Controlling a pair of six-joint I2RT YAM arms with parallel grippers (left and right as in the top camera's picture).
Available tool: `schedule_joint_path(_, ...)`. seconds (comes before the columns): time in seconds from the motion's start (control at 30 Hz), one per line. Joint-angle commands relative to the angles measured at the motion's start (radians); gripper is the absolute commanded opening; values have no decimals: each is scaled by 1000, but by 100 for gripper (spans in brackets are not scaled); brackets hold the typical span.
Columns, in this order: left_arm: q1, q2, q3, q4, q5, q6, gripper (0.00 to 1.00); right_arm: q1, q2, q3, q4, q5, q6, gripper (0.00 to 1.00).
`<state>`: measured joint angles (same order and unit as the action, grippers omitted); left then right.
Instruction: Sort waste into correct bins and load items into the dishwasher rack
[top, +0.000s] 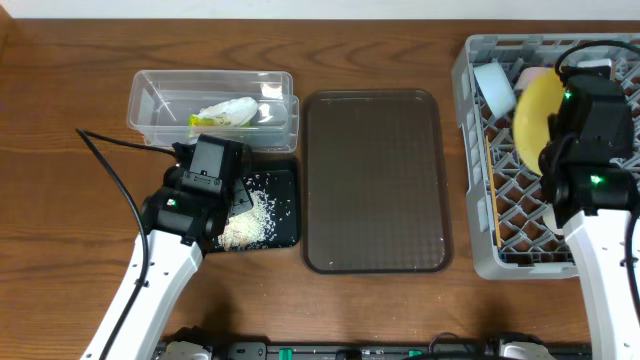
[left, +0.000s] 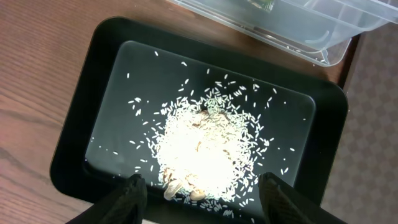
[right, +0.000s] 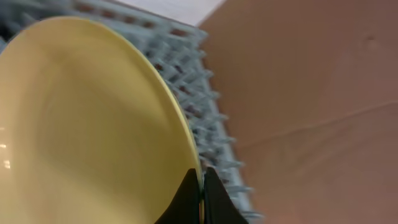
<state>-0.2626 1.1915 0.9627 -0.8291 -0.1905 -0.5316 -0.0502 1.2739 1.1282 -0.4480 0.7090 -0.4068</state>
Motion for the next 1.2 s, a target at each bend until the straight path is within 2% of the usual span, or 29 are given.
schedule_joint_path(0.0,5,4,-3,0,-19,-13,61,-33,29,-1,10,88,-126,1)
schedule_joint_path(0.2,5,4,-3,0,-19,-13,61,-44,113,-1,-13,86,-105,1)
schedule_joint_path(0.5,5,4,-3,0,-19,-13,61,0,167,-1,-72,-141,134,2)
schedule_joint_path(0.53,5,4,-3,0,-19,-13,62,7,162,-1,-72,-150,180,5)
schedule_joint_path(0.57,5,4,-3,0,-19,-13,61,14,153,-1,-72,-151,230,17)
schedule_joint_path(0.6,5,4,-3,0,-19,-13,61,19,140,-1,-72,-154,281,35)
schedule_joint_path(0.63,5,3,-3,0,-19,-13,61,23,126,0,-72,-159,316,59)
schedule_joint_path(0.67,5,4,-3,0,-19,-13,61,25,106,0,-70,-174,338,74)
schedule_joint_path(0.77,5,3,-3,0,-19,-13,61,24,34,0,-57,-295,343,77)
schedule_joint_path(0.97,5,3,-3,38,-18,-3,62,24,-77,0,-62,-720,386,76)
schedule_joint_path(1.1,4,4,-3,120,56,88,61,25,-56,-6,-116,-861,415,76)
schedule_joint_path(1.17,3,7,-3,148,97,144,61,26,-27,-15,-149,-885,430,80)
